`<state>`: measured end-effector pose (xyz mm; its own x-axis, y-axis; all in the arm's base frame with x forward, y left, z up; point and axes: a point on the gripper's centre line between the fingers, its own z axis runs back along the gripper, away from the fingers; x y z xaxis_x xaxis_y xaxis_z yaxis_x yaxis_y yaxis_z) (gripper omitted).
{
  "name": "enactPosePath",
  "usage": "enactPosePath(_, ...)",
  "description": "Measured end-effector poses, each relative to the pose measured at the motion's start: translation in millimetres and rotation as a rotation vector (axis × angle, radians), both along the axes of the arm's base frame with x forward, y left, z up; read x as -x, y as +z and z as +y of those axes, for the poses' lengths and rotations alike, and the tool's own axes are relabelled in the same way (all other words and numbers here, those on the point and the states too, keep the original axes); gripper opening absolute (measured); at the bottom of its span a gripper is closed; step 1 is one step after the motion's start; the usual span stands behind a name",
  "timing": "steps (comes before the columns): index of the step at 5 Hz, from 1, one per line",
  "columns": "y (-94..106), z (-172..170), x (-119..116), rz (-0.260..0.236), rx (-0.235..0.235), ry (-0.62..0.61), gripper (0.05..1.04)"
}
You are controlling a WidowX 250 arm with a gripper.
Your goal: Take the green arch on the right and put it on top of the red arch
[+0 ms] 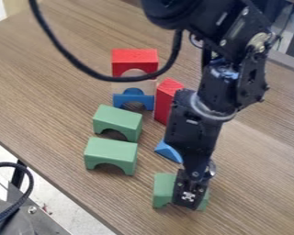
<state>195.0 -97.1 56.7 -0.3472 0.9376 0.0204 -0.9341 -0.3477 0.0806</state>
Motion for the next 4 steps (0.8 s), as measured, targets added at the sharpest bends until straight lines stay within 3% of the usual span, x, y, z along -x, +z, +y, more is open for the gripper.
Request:
enactPosePath(2, -4.6, 7.7, 3.7, -0.084, -0.021, -0.011, 0.999)
enactPosePath(4, -11.5, 12.3, 7.5, -0.188, -0.036, 0.099, 0.999)
